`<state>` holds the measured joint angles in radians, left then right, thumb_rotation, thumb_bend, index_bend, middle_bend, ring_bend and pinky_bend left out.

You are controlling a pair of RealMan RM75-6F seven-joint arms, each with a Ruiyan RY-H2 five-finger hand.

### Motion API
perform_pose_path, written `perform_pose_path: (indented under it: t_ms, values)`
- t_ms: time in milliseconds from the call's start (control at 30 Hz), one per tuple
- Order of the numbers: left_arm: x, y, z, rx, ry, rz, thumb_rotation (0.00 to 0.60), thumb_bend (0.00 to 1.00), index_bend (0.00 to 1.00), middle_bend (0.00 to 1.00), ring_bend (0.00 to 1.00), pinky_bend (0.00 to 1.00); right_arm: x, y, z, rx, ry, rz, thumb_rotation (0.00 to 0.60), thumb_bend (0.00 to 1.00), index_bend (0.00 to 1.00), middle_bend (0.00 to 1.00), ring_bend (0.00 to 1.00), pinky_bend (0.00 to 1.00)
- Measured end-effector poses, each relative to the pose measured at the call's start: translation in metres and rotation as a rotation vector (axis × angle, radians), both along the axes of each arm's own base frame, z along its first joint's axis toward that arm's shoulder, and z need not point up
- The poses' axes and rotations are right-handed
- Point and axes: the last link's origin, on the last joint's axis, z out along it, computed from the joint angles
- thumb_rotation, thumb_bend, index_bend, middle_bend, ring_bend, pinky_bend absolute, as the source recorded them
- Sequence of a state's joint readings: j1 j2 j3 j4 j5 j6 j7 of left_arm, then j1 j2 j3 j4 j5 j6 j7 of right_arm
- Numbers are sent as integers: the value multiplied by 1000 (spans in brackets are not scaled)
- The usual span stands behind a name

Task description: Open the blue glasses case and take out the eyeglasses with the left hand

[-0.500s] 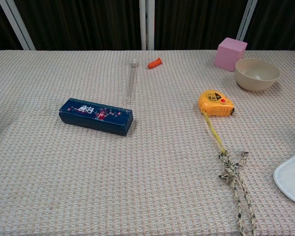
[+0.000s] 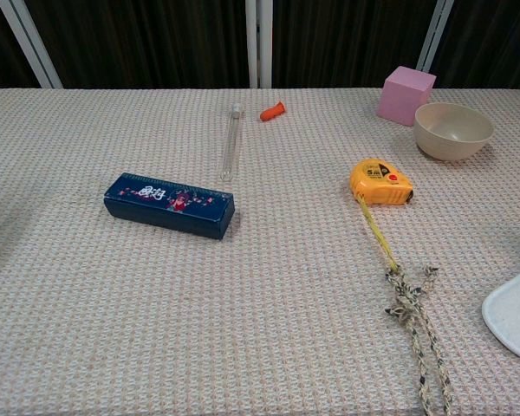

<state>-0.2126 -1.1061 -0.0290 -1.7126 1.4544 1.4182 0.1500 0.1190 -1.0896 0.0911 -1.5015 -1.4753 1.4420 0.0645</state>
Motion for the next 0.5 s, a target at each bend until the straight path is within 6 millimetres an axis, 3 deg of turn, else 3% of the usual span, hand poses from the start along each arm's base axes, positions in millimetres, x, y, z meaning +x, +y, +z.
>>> perform_pose_path:
  t_ms: [200,500]
  values:
    - [15,22,-18,-121,-47,-32,600,198,66,41,0,61,3,-3,-3,14,5,2,600,243,0,0,0,0]
    - [54,71,-77,-401,-135,-97,600,324,45,41,0,59,1,-5,-2,13,-10,-8,600,273,0,0,0,0]
